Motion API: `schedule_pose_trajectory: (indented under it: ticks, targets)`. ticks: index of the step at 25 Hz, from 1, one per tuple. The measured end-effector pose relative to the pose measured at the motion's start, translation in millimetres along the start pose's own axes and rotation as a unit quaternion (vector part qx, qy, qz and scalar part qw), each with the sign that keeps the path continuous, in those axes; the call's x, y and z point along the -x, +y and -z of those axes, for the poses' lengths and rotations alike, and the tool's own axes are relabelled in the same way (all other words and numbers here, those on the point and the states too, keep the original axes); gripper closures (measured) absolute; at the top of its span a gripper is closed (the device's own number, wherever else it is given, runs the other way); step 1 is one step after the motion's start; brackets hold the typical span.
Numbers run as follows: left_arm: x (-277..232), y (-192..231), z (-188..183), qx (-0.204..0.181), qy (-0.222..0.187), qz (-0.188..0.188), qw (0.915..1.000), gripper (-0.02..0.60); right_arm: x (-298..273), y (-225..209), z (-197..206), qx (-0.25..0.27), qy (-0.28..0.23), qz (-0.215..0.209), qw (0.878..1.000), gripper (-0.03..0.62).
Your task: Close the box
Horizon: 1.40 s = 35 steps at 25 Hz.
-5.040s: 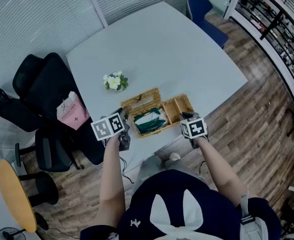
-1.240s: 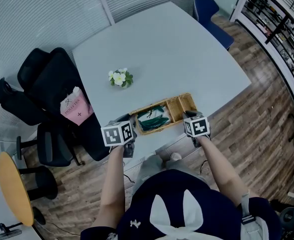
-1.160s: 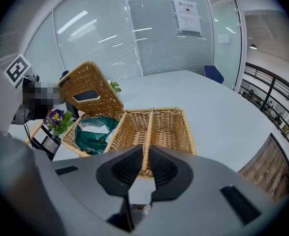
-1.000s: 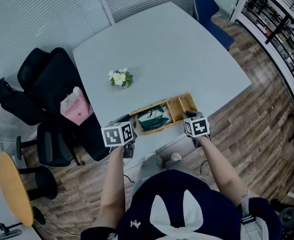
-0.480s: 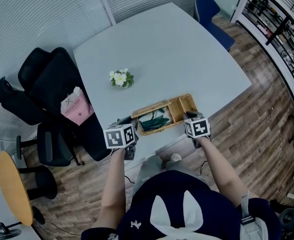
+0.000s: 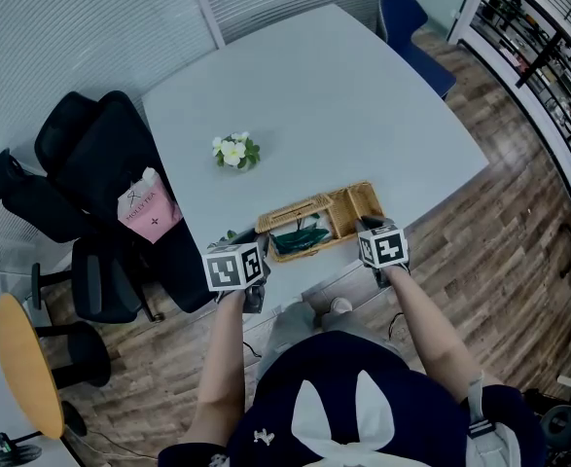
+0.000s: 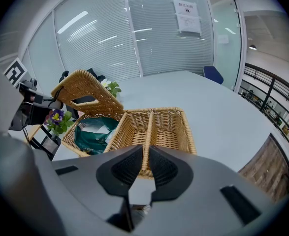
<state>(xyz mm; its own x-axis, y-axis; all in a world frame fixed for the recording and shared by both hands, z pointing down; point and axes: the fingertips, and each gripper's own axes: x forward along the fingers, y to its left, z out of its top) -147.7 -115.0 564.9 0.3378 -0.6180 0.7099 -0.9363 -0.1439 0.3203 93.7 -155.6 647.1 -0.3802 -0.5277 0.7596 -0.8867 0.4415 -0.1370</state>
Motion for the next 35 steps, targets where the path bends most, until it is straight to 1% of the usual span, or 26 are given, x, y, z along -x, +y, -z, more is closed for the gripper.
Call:
schedule_pose_trajectory:
  ticks: [10, 21, 24, 27, 35]
  targets:
    - [-4.7, 3.2, 16.9, 0.004, 0.020, -0.011, 0.9997, 0.514, -1.3, -0.8, 0.3, -0.001, 0.001, -0.001, 1.000, 0.543]
    - [-3.4, 1.0, 28.9, 0.006, 0.033, -0.007, 0.9994, 0.517, -1.0, 0.2, 0.5, -0.003, 0.001, -0.002, 1.000, 0.543]
    - [-3.8, 0.9, 33.8, 0.006, 0.038, -0.006, 0.9993, 0.517, -4.0, 2.0, 2.9, -0.005, 0.000, -0.008, 1.000, 0.543]
    - [-4.3, 0.5, 37.4, 0.005, 0.041, -0.005, 0.9991, 0.518, 0.0, 0.0, 0.3, -0.001, 0.000, 0.002, 1.000, 0.543]
    - [-4.7, -1.0, 44.9, 0.004, 0.049, -0.006, 0.9988, 0.518, 0.7, -1.0, 0.4, -0.001, 0.000, 0.003, 1.000, 0.543]
